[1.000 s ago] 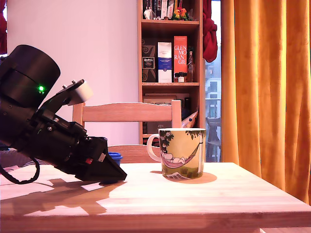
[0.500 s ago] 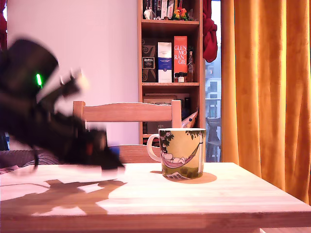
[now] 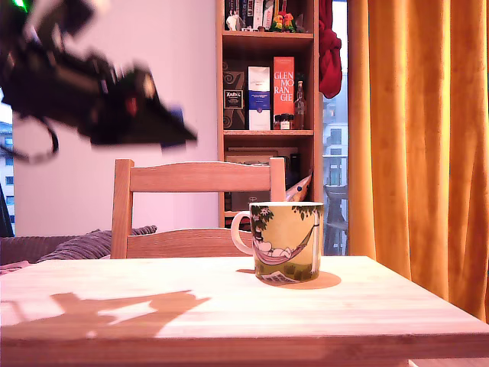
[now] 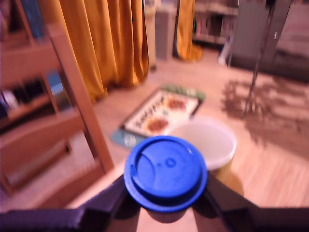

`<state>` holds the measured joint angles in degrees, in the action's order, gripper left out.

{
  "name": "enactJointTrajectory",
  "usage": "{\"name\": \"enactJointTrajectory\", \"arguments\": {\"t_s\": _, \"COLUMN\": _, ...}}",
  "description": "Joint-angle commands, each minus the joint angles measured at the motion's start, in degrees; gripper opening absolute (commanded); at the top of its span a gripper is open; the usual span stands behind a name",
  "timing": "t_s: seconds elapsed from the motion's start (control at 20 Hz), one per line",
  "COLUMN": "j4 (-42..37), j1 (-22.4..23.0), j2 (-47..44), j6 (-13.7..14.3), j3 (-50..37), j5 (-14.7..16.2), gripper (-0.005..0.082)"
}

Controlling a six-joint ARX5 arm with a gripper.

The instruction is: Pick up the coffee capsules on the table and drop them inside the coffee cup

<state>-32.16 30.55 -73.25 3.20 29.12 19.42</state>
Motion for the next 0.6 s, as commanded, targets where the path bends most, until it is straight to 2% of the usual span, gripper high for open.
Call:
{"name": "enactJointTrajectory", "arguments": {"t_s": 0.0, "j4": -0.33, "j1": -0.02, "j2": 0.94, "j6": -0.26, "j3": -0.07, "j5": 0.04, "gripper": 0.0055}}
{"name": "enactJointTrajectory", "arguments": {"t_s": 0.55, "j4": 9.14, "j1": 4.39, "j2": 0.09, "j6": -0.15, "j3": 10.95, "j5": 0.07, "gripper": 0.0059}}
